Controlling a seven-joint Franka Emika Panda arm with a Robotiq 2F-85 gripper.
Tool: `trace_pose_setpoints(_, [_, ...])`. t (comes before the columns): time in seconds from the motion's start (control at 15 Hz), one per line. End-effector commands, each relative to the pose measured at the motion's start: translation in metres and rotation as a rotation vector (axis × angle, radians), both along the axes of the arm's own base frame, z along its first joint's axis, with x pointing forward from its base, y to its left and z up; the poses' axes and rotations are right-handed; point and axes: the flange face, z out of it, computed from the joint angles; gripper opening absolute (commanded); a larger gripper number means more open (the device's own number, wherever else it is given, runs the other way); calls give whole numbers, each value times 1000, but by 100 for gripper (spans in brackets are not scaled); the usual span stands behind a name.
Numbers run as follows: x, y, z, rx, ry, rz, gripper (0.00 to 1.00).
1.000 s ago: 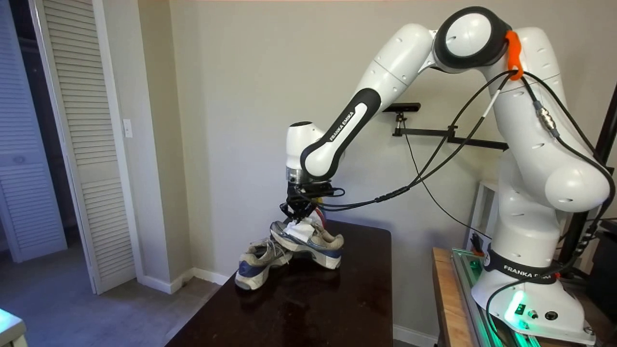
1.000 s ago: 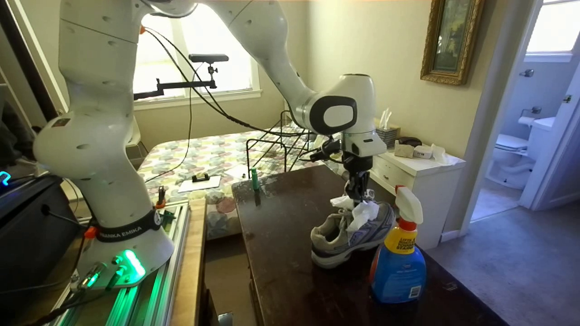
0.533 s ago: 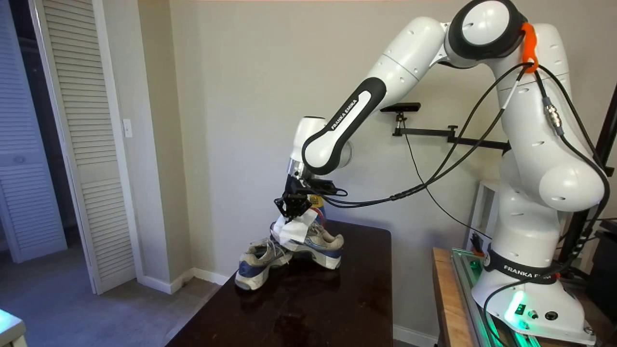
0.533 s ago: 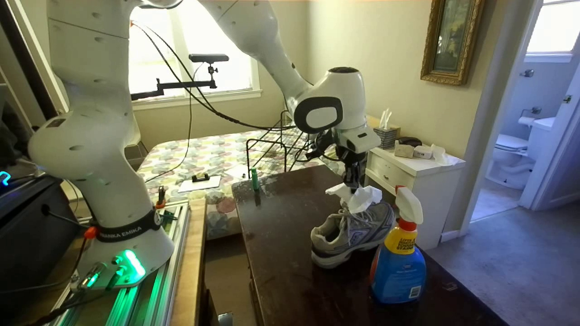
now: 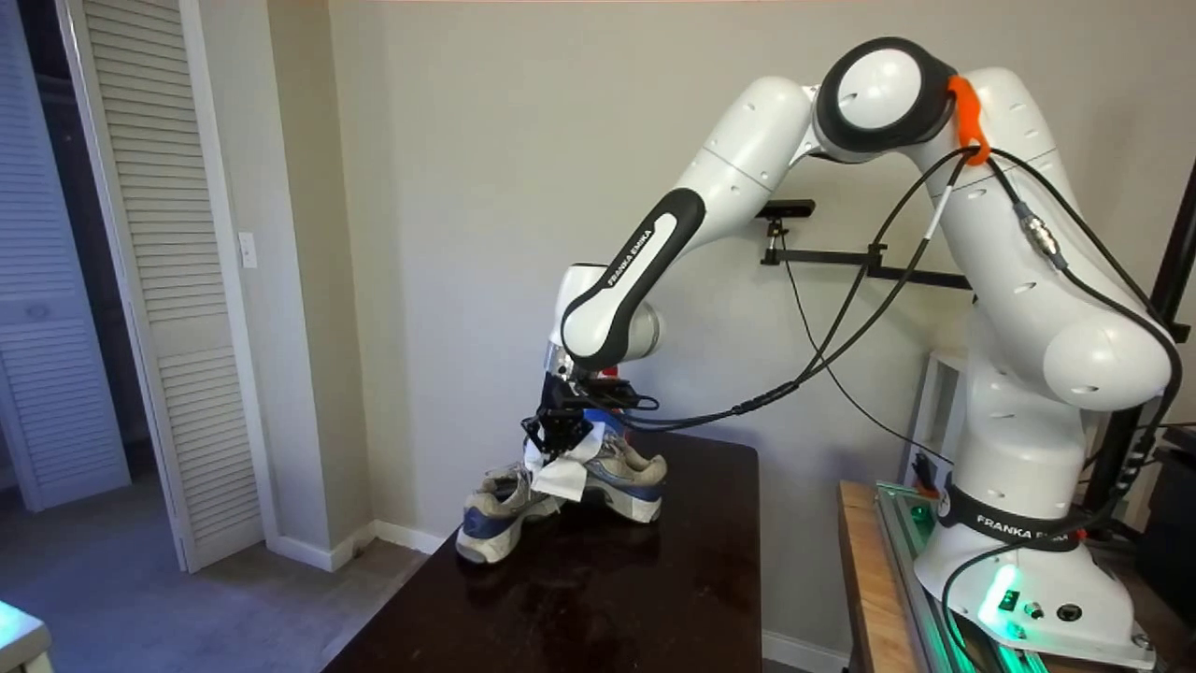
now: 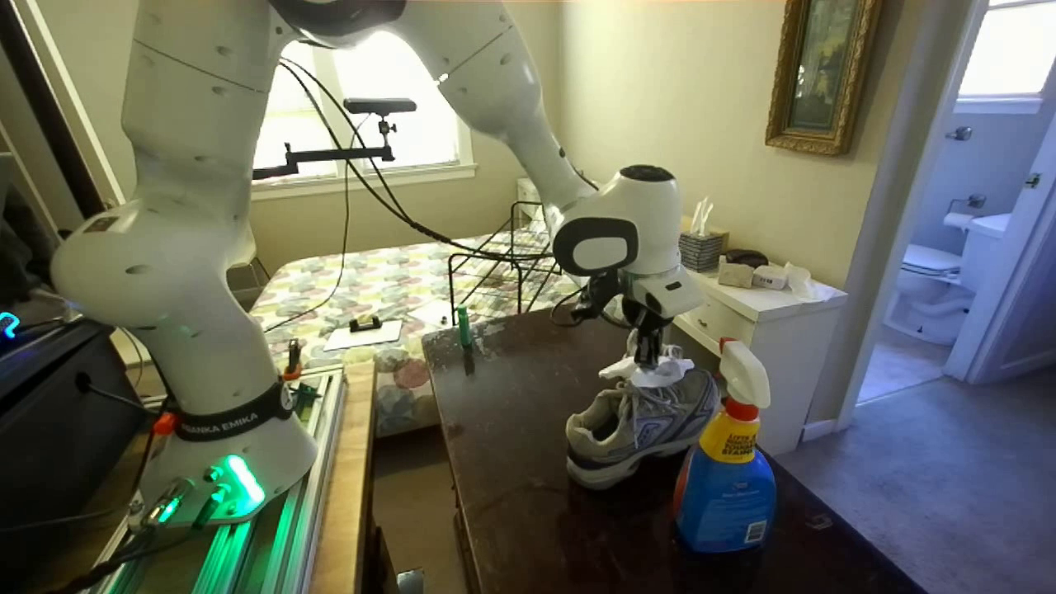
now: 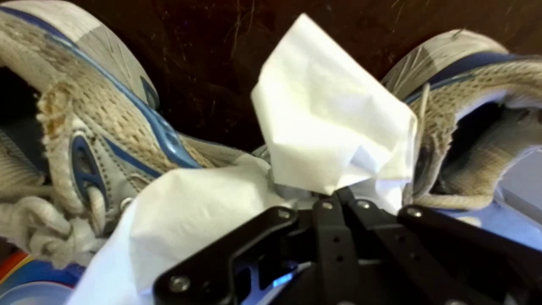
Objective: Use the napkin to wipe the shoes on the right
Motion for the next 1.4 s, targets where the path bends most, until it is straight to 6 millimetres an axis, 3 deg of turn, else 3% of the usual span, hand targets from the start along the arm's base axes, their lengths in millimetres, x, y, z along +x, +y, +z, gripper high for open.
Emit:
trace_pose_setpoints(0.0, [20, -15, -11, -85, -22, -101, 0])
trace_pose_setpoints(0.27, [-1, -28, -3, -223, 97, -147, 0])
trace_pose_setpoints(0.8, [-44, 0, -24, -308, 472, 52, 0])
trace_pose_setpoints(0.93, [-42, 8, -25, -315, 438, 68, 0])
trace_pose_setpoints(1.2, [-29, 37, 2, -215, 253, 194, 0])
trace_pose_setpoints(1.33, [-15, 41, 11, -181, 192, 277, 0])
